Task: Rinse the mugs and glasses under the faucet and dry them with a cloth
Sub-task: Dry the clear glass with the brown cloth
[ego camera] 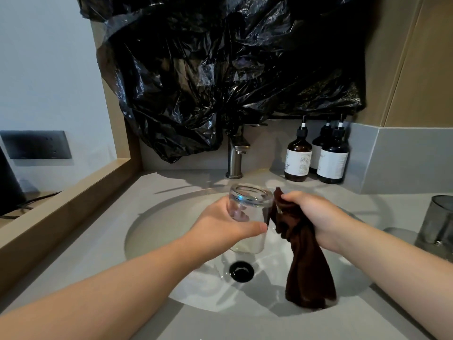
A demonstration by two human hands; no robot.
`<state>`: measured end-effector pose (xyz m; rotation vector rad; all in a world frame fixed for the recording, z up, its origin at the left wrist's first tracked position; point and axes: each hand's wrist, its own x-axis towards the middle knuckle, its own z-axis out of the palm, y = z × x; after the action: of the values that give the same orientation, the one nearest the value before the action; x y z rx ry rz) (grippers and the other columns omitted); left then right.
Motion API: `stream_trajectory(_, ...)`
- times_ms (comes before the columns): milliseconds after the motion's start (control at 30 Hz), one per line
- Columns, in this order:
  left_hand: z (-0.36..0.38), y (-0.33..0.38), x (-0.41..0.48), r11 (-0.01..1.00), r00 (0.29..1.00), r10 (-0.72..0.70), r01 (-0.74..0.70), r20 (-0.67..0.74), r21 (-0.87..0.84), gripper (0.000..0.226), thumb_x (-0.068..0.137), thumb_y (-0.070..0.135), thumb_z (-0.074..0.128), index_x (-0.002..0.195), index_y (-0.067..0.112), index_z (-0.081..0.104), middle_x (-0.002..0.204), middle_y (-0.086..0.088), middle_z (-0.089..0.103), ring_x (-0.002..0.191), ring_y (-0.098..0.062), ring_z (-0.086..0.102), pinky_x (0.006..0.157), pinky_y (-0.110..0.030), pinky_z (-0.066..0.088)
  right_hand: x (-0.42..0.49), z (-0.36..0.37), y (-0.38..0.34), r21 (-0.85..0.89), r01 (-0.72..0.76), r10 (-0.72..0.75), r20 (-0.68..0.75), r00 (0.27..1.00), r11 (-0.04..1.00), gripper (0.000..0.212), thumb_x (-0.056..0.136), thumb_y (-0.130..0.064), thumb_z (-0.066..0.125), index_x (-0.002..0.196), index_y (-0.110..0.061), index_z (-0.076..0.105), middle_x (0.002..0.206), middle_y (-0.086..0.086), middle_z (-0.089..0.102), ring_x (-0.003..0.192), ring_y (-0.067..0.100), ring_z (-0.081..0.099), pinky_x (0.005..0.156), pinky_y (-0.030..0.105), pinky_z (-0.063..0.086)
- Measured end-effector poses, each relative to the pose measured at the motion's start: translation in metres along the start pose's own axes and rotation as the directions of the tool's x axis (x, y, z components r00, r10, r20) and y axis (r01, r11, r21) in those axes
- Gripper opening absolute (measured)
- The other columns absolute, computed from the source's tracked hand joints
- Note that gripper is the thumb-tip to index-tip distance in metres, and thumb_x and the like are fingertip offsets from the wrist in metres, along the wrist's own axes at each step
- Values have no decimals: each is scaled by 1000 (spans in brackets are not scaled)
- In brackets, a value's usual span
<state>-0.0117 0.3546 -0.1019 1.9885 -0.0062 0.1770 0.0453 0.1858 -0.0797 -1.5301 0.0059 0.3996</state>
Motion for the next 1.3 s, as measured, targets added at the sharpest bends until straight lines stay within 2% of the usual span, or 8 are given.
stream_trajectory(200, 10, 3, -6, 950, 985, 38, -87, 166, 301, 50, 64, 47, 78, 105, 33, 54, 94, 9, 61, 81, -4, 59, 62, -15, 51, -1, -6, -3, -178, -4, 35, 171, 985, 984, 21, 95, -18, 48, 88, -5, 62, 74, 13, 65, 64, 24, 61, 57, 31, 49)
stream_trajectory(333, 9, 1, -8, 867, 986, 23, -102, 166, 489, 53, 63, 51, 78, 102, 30, 48, 92, 8, 57, 75, -4, 55, 57, -20, 46, 0, -12, -5, -314, 167, -94, 236, 967, 935, 21, 95, -17, 52, 84, -9, 68, 82, 11, 68, 74, 22, 63, 68, 31, 48)
stream_trajectory(533, 12, -2, -7, 700, 985, 13, -130, 170, 703, 60, 64, 50, 76, 109, 26, 45, 91, 7, 54, 79, -11, 53, 65, -27, 51, -7, -3, -3, -646, 521, -312, 419, 853, 558, 22, 93, -23, 56, 85, -7, 69, 88, 6, 62, 80, 12, 57, 80, 27, 41)
stream_trajectory(733, 9, -6, -2, 841, 988, -107, 29, 114, 540, 53, 62, 51, 75, 101, 27, 50, 89, 8, 57, 79, -8, 56, 73, -30, 54, -19, 8, -2, -649, 681, -447, 526, 724, 338, 18, 86, -18, 66, 88, -34, 74, 94, -17, 48, 90, 4, 52, 80, 17, 40)
stream_trajectory(900, 9, -2, -1, 910, 969, -205, 136, 139, 391, 46, 64, 48, 78, 92, 23, 50, 83, 11, 49, 67, -3, 54, 61, -24, 43, -19, 2, -8, -609, 661, -419, 512, 749, 438, 21, 80, -8, 72, 84, -28, 76, 95, -13, 51, 85, 6, 55, 75, 14, 43)
stream_trajectory(1033, 5, -6, 4, 926, 957, -264, 216, 121, 308, 57, 58, 54, 78, 99, 21, 55, 97, 1, 59, 86, -16, 60, 80, -34, 54, -17, 0, -10, -626, 628, -402, 483, 778, 463, 20, 76, -5, 75, 82, -23, 77, 94, -12, 52, 83, 2, 55, 72, 7, 41)
stream_trajectory(1167, 4, -8, 4, 953, 943, -288, 265, 165, 149, 56, 59, 51, 79, 99, 15, 61, 94, -5, 63, 79, -17, 61, 76, -30, 55, -15, -4, -13, -596, 636, -424, 475, 772, 491, 26, 73, 0, 76, 77, -26, 75, 93, -9, 54, 81, -1, 55, 74, 7, 40)
stream_trajectory(1300, 3, -4, 1, 945, 926, -309, 324, 217, -38, 33, 74, 41, 75, 95, 22, 60, 102, -10, 65, 80, -17, 62, 70, -24, 55, -13, -9, -16, -581, 641, -449, 459, 767, 501, 33, 71, 1, 77, 70, -32, 75, 92, -6, 56, 80, 0, 56, 74, 10, 42)
